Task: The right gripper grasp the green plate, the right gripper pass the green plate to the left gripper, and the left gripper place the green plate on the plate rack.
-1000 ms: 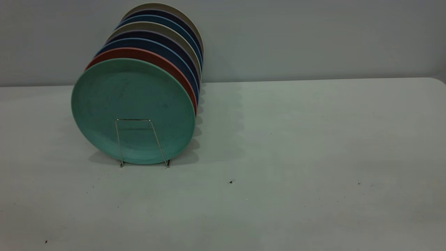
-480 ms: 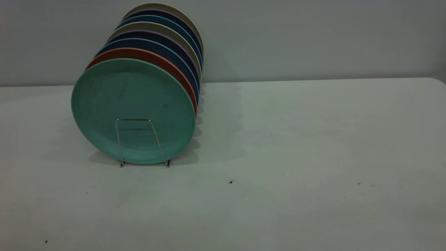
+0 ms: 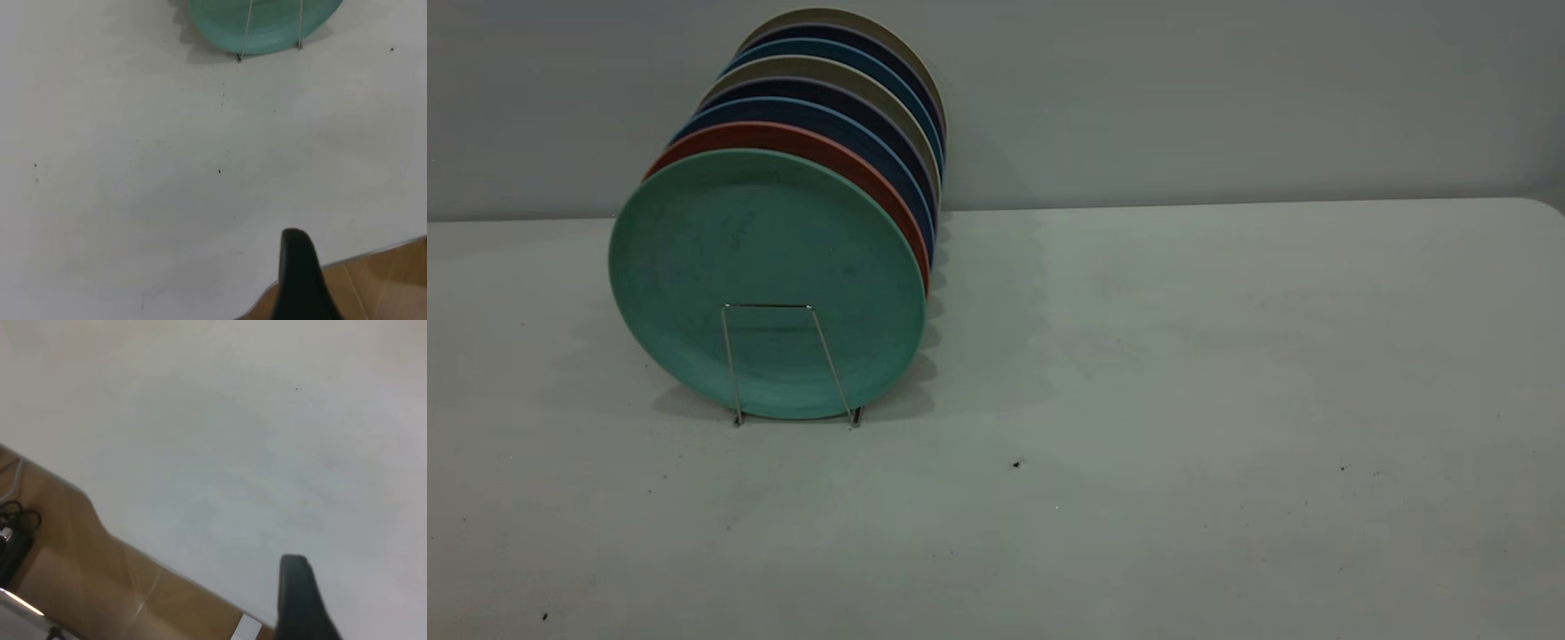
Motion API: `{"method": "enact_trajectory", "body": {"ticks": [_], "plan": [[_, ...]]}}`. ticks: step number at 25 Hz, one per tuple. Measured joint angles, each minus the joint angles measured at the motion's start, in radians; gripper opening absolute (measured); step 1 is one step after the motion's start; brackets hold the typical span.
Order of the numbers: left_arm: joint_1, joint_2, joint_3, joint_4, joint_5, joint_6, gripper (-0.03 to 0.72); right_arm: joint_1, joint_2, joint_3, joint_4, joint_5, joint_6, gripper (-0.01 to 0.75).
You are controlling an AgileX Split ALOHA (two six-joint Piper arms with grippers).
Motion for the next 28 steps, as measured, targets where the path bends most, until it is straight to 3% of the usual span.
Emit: {"method": "enact_trajectory", "body": {"ticks": [14, 23, 28], "plan": [[0.000, -0.004, 0.000, 0.000, -0.002, 0.000, 0.499, -0.004, -0.012, 0.001, 0.001, -0.001, 0.009, 0.348], [0.000, -0.008, 0.000, 0.000, -0.002, 0.000, 0.499, -0.245, -0.160, 0.001, 0.004, -0.001, 0.009, 0.284], [0.000, -0.008, 0.000, 0.000, -0.002, 0.000, 0.499, -0.313, -0.175, 0.001, 0.004, 0.000, 0.009, 0.248]]}}
